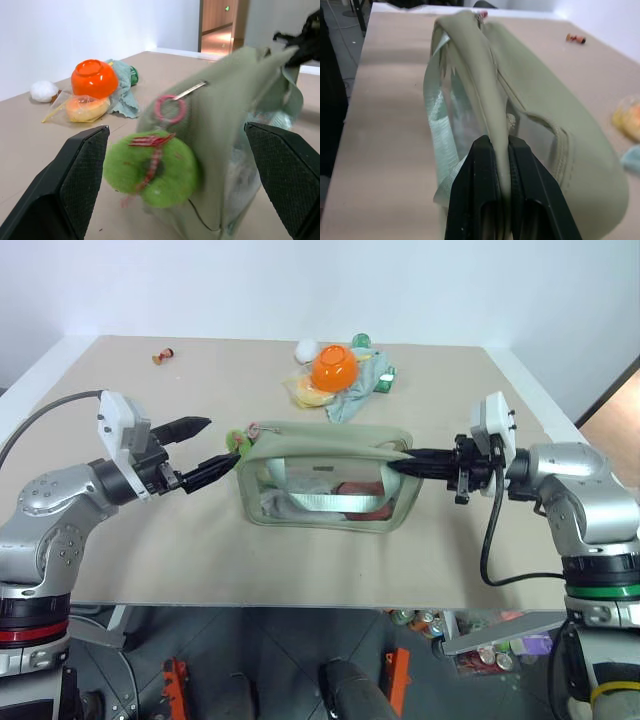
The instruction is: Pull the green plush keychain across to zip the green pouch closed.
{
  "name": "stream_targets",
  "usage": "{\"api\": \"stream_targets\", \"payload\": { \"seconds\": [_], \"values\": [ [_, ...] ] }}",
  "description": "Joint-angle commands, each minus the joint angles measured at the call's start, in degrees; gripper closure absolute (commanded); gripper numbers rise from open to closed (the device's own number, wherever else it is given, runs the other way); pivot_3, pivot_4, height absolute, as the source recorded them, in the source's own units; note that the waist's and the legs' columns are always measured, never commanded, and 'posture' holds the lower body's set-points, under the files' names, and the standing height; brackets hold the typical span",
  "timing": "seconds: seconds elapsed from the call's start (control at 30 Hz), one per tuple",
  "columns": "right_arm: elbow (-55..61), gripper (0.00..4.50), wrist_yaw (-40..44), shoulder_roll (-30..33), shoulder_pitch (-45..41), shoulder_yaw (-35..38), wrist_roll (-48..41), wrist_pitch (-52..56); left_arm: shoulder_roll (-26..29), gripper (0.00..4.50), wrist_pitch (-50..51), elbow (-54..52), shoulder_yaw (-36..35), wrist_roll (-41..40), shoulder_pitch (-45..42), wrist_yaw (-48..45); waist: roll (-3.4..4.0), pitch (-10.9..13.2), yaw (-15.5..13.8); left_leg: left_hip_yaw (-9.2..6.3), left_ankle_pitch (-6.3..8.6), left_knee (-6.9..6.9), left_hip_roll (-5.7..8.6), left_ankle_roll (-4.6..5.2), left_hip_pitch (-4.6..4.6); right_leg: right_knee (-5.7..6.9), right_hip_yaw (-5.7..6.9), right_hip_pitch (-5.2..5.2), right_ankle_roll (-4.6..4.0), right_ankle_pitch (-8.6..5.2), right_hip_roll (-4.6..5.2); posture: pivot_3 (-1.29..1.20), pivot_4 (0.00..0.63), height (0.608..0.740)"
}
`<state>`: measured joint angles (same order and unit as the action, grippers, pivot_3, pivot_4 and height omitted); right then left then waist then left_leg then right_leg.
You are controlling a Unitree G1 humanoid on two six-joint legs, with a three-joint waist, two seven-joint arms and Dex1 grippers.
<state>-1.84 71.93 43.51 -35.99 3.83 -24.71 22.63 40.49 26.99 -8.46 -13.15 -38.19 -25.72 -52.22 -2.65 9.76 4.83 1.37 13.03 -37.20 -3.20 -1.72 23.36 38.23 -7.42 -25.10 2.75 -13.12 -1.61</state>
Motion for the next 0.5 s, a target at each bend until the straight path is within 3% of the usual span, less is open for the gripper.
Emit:
{"api": "stream_targets", "payload": {
  "seconds": [0.03,0.27,0.5],
  "values": [
    [2.7,4.48,-1.0,2.2,1.4,3.1,-0.7,-1.0,1.1,0.0,2.7,-2.0,-0.3,-2.9,-0.8,-1.9,0.0,0.0,-0.1,0.0,0.0,-0.05,0.0,0.0,0.0,0.0,0.0,0.02,0.03,-0.01,0.0,0.0,0.15,0.74],
    [3.4,4.48,-1.3,3.8,3.4,3.4,-1.6,-0.6,3.6,0.0,9.0,-5.3,0.2,-6.6,0.6,-5.5,0.0,0.0,-0.3,0.0,0.0,-0.23,-0.01,0.01,-0.02,0.02,0.0,0.1,0.13,0.01,0.0,0.0,0.15,0.74],
    [3.8,4.48,-2.3,4.5,3.7,3.6,-2.6,0.8,4.2,0.0,9.0,-4.3,1.2,-5.7,-1.2,-7.0,0.0,0.0,-0.5,-0.01,0.0,-0.23,-0.01,0.01,-0.02,0.01,0.01,0.1,0.14,0.0,0.0,0.0,0.15,0.74]
  ]
}}
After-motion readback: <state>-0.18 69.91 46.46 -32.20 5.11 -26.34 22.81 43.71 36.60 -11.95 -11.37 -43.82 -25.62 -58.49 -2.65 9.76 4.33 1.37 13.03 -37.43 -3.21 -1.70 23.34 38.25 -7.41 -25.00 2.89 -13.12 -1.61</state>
